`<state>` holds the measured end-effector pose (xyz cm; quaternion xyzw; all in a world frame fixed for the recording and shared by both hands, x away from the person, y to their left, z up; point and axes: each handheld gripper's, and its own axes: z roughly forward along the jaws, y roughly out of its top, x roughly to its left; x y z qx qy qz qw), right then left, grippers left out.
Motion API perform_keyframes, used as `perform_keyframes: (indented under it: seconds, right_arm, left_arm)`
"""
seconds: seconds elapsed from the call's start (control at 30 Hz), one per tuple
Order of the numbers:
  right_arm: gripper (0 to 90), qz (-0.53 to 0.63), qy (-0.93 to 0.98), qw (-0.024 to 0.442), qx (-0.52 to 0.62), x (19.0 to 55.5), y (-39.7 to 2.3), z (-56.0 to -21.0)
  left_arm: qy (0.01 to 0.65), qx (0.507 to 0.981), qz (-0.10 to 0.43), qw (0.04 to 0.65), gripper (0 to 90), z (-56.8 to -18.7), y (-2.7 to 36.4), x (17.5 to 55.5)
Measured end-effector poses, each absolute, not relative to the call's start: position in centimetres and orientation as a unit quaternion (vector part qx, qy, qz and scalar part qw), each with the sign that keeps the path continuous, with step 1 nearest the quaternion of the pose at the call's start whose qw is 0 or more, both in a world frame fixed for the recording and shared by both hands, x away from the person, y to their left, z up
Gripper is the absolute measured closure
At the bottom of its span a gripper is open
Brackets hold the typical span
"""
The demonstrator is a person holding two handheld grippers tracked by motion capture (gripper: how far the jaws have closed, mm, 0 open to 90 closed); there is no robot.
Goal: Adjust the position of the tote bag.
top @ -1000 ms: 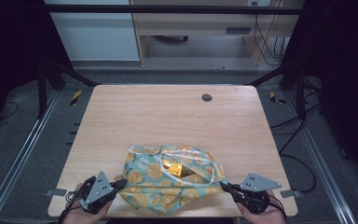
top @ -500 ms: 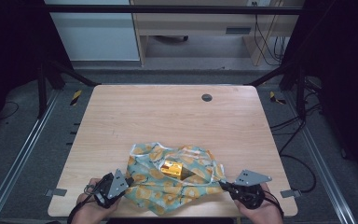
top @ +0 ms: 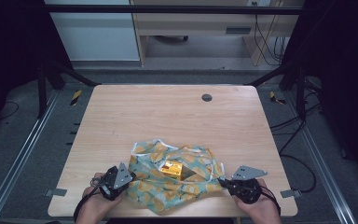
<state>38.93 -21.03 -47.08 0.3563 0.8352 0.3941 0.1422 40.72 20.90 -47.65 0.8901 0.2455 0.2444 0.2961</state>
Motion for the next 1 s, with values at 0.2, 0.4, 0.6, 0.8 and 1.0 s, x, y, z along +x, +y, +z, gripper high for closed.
perform_keyframes:
  seconds: [0.2,0.4,0.6,0.8,1.0]
  right_arm:
    - [90.0,0.392,0.833,0.145,0.363,39.8,-20.8,-47.2]
    - [89.5,0.389,0.834,0.143,0.364,40.2,-20.7,-47.4]
    - [69.5,0.402,0.821,0.154,0.375,39.7,-21.1,-47.0]
    - [34.0,0.430,0.795,0.174,0.391,39.0,-21.8,-45.6]
    - [19.8,0.447,0.798,0.172,0.365,41.0,-21.1,-42.9]
  left_arm:
    - [0.247,0.892,0.251,0.285,90.0,-48.1,20.1,42.0]
    - [0.254,0.890,0.247,0.287,90.0,-48.2,20.3,42.5]
    - [0.261,0.887,0.246,0.292,90.0,-47.9,20.6,42.4]
    - [0.264,0.886,0.247,0.290,87.7,-47.9,20.6,42.2]
    - [0.266,0.885,0.247,0.291,86.3,-47.8,20.6,42.1]
